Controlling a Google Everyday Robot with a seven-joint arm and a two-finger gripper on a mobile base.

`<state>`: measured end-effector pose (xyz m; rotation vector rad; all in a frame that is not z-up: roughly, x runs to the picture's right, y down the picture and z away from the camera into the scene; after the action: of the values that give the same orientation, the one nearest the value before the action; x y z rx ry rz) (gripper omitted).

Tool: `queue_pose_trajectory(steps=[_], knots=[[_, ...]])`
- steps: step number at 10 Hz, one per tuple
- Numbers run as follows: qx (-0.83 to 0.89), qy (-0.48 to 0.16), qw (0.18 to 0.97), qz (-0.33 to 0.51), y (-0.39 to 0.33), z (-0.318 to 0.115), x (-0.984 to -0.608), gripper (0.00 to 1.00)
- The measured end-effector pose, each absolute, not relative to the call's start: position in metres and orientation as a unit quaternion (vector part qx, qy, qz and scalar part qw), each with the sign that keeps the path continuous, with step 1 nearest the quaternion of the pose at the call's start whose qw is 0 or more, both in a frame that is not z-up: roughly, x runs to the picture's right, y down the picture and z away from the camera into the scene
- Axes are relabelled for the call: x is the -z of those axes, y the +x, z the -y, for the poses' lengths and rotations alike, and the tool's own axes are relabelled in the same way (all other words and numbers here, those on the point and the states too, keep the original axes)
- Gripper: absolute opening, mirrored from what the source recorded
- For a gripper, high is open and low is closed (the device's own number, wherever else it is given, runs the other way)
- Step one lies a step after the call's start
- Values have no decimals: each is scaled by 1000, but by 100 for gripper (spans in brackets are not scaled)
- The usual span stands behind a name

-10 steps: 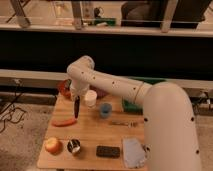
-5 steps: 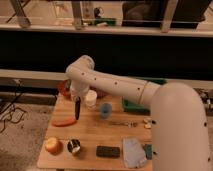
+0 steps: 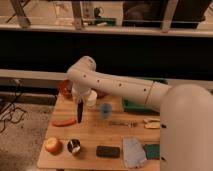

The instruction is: Wipe red bowl with brush

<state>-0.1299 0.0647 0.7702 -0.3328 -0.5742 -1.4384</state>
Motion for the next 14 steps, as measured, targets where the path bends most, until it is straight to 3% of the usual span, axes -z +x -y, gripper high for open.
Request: queue_pose_trajectory(steps=[14], knots=[[628,-172,725,224,-84,-105,-722,19]])
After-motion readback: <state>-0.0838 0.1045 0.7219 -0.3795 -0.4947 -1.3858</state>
